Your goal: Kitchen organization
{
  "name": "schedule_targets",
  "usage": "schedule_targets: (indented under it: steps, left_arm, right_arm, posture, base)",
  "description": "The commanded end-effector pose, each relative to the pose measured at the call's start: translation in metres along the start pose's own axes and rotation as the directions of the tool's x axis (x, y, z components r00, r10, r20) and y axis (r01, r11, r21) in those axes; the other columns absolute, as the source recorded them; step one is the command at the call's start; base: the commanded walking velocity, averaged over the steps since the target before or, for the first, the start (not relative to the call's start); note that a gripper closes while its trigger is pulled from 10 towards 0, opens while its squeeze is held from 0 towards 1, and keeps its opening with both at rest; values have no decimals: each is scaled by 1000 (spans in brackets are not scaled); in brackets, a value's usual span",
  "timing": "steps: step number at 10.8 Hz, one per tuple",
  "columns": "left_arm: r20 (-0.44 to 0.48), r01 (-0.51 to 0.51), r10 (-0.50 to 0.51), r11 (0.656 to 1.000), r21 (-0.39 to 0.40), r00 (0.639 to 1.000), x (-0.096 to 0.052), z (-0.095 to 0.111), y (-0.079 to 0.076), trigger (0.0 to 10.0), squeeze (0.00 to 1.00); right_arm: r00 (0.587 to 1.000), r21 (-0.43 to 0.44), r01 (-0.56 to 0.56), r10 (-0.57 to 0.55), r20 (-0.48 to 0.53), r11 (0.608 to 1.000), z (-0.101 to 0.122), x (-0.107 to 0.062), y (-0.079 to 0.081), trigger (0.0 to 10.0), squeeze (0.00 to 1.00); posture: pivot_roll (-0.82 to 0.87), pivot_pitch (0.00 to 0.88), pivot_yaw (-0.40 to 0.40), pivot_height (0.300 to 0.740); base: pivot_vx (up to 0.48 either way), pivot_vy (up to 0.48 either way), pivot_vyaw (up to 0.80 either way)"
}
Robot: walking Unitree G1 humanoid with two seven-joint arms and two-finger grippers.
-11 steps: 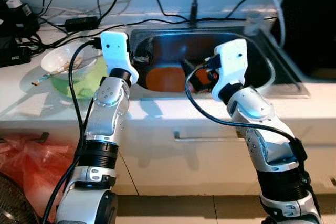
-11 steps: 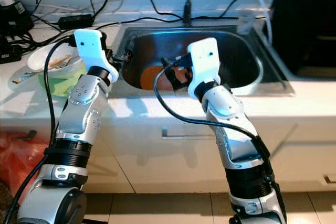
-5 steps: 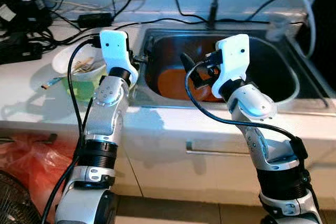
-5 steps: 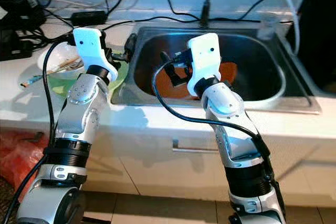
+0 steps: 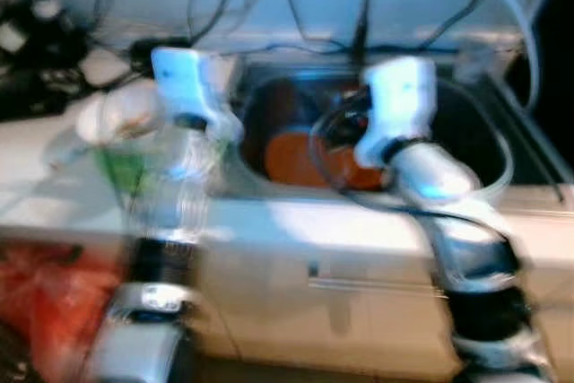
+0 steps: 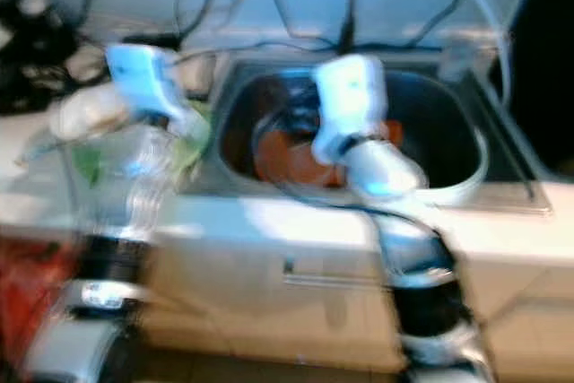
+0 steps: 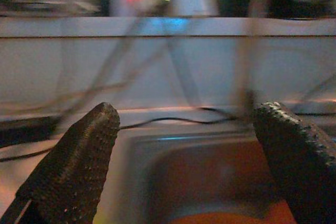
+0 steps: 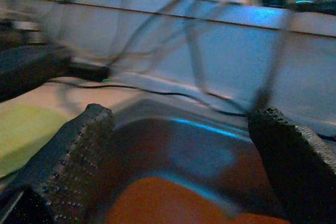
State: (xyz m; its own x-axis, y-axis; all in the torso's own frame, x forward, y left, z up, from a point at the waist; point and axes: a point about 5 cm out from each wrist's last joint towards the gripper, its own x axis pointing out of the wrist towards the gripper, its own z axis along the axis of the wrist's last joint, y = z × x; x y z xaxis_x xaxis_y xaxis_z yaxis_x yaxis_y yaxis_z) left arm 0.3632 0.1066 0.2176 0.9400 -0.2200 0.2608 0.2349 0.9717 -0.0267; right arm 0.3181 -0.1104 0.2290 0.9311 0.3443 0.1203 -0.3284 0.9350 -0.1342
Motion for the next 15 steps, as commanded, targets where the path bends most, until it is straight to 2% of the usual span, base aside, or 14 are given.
schedule_targets:
  steps: [1,4,7,9,12,13,14,15]
  left_arm:
    - [9,-51,51,998,30,999,-1,6,19,10000,0]
    - [11,-40,40,999,-18,999,-3,5,18,10000,0]
    - [20,-35,35,999,-18,999,-3,8,15,10000,0]
    - [20,-46,46,999,11,999,-4,8,15,10000,0]
    - [-5,-75,75,996,39,997,-4,4,19,10000,0]
    - [-17,-113,114,992,62,993,-5,3,24,10000,0]
    - [-35,-188,193,975,115,981,-8,-1,35,10000,0]
    - [-47,-216,226,964,153,973,-11,-4,41,10000,0]
  right_arm:
    - [998,1,-47,46,41,999,10,3,13,10000,0]
    - [998,2,-46,46,40,999,9,3,13,10000,0]
    - [999,16,-29,28,41,999,9,3,12,10000,0]
    - [999,72,4,-7,49,997,11,3,7,10000,0]
    - [996,40,82,-83,34,996,7,6,1,10000,0]
    - [996,74,78,-81,30,994,6,5,2,10000,0]
    - [999,123,26,-29,19,992,6,4,7,10000,0]
    - [999,142,-30,26,30,989,8,3,13,10000,0]
  posture:
    - [-38,0,58,740]
    - [-37,0,61,740]
    - [-38,0,62,740]
    - [-37,0,61,740]
    - [-37,0,65,740]
    - [-36,0,65,740]
    - [-35,0,60,740]
    - [-32,0,57,740]
  base:
    - [416,0,0]
    - [0,0,0]
    - [0,0,0]
    - [0,0,0]
    - [0,0,0]
    - [0,0,0]
    - [0,0,0]
    - [0,0,0]
